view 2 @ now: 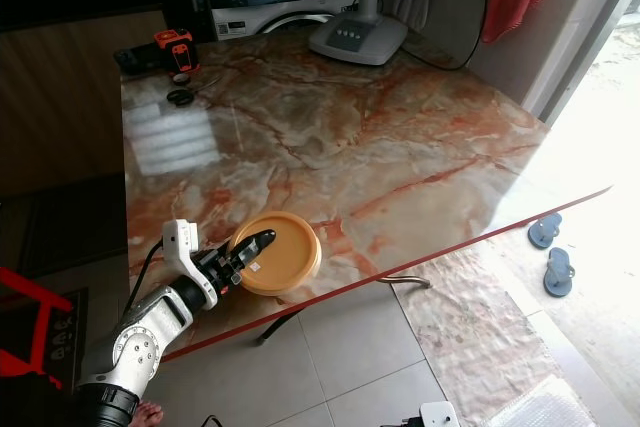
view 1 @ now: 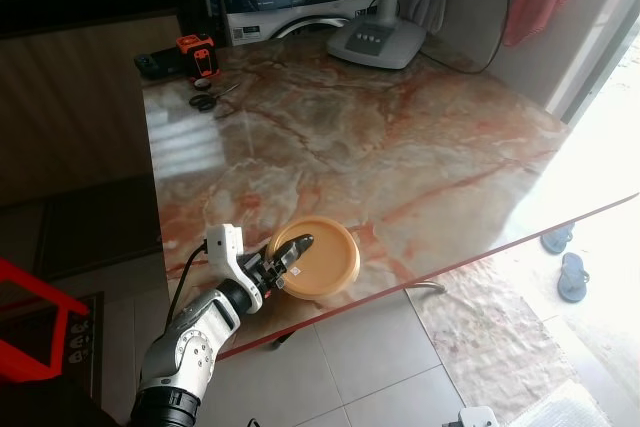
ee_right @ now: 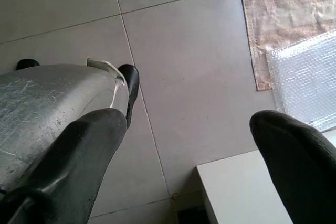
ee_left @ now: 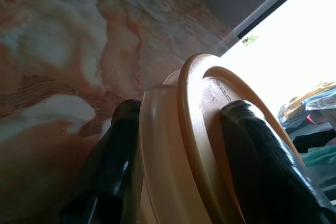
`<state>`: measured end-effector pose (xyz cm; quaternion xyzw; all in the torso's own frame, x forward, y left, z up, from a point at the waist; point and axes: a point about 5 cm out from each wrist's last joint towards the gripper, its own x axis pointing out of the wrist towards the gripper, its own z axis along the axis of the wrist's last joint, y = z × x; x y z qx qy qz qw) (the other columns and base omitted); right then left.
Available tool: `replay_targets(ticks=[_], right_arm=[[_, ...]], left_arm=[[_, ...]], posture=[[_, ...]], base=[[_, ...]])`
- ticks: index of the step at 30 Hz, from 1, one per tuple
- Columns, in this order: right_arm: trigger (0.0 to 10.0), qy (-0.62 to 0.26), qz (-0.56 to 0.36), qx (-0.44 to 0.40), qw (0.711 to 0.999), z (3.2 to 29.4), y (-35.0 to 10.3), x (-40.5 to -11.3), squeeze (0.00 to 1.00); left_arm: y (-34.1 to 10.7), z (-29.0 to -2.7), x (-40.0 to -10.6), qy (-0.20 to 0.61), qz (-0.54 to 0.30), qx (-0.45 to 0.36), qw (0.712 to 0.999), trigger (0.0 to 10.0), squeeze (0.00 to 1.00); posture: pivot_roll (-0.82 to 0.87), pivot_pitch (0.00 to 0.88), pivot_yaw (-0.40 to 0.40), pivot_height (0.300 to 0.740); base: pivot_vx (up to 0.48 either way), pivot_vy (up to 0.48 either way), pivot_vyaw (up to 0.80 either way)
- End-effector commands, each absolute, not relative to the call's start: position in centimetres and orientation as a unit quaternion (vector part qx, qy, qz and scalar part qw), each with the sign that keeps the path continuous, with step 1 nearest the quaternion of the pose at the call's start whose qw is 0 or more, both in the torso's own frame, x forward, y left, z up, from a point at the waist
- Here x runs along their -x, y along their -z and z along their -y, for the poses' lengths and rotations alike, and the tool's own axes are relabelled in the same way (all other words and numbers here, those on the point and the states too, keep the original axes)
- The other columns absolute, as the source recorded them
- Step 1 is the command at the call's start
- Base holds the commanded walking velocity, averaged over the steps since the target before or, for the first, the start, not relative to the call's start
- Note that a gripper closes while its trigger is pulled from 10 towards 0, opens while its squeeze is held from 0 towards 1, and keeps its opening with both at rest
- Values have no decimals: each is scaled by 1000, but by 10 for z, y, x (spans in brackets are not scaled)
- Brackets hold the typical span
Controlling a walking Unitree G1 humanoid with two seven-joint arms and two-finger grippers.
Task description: Restocking fridge
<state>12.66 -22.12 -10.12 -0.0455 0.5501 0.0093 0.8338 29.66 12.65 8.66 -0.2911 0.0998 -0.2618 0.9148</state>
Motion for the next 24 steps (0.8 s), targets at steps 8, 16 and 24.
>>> replay_targets(ticks=[8, 16, 24], right_arm=[[10000, -11, -551, 51, 833, 224, 101, -126, 0], [10000, -11, -550, 54, 833, 225, 101, -126, 0], [10000, -12, -550, 55, 833, 226, 100, -126, 0]], left_arm=[[-90, -133, -302, 229, -78, 302, 922, 0, 0], [-107, -136, -307, 212, -29, 365, 906, 0, 0], [-117, -137, -310, 209, -6, 389, 897, 0, 0]], posture=[[-124, 45, -34, 740], [-122, 47, -38, 740], [-121, 46, -41, 740]], base=[[0, 0, 0], [0, 0, 0], [0, 0, 0]])
